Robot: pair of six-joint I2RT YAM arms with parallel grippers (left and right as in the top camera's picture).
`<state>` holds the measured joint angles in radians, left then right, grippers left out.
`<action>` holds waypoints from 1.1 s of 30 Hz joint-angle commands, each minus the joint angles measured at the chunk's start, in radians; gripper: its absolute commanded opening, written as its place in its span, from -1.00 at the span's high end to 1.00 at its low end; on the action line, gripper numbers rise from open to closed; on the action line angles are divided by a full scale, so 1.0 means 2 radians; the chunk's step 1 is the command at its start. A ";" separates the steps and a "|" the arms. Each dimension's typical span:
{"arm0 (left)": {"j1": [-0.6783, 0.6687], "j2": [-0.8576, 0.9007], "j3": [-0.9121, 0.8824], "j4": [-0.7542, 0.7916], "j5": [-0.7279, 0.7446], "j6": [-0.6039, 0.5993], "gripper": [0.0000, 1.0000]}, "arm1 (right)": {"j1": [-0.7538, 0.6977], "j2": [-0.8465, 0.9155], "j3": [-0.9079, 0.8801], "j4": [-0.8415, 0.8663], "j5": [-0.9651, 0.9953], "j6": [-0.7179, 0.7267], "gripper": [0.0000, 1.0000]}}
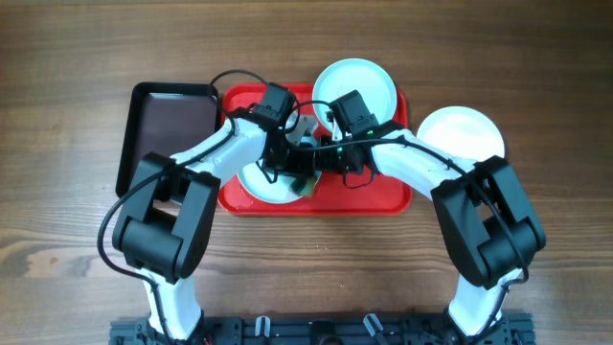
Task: Clean dirty plates on tray and stack at the side
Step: 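Scrub the blue plate with the sponge while right gripper holds rim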
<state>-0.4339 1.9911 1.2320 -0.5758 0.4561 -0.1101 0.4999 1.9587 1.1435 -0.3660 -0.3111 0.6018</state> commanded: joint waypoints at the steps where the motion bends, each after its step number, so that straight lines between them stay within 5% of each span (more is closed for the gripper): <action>1: -0.005 0.009 -0.001 0.045 -0.069 -0.036 0.92 | 0.008 0.014 -0.002 -0.006 0.007 0.001 0.91; 11: -0.005 0.009 -0.001 0.045 -0.315 -0.179 0.92 | 0.008 0.014 -0.002 -0.006 0.007 0.001 0.91; 17: -0.005 0.009 -0.001 -0.034 -0.415 -0.259 0.92 | 0.008 0.014 -0.002 -0.006 0.007 0.001 0.92; 22: -0.005 0.009 -0.001 -0.099 -0.406 -0.256 0.92 | 0.008 0.014 -0.002 -0.006 0.007 0.000 0.91; 26: -0.001 0.009 -0.001 -0.128 -0.327 -0.193 0.92 | 0.004 0.015 -0.002 -0.006 -0.005 -0.001 0.91; 33: 0.042 0.009 -0.001 -0.104 -0.227 -0.127 0.92 | -0.026 0.031 -0.005 -0.002 -0.068 -0.027 0.91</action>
<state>-0.4057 1.9667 1.2709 -0.8001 -0.1833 -0.4911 0.4904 1.9717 1.1435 -0.3653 -0.4023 0.5697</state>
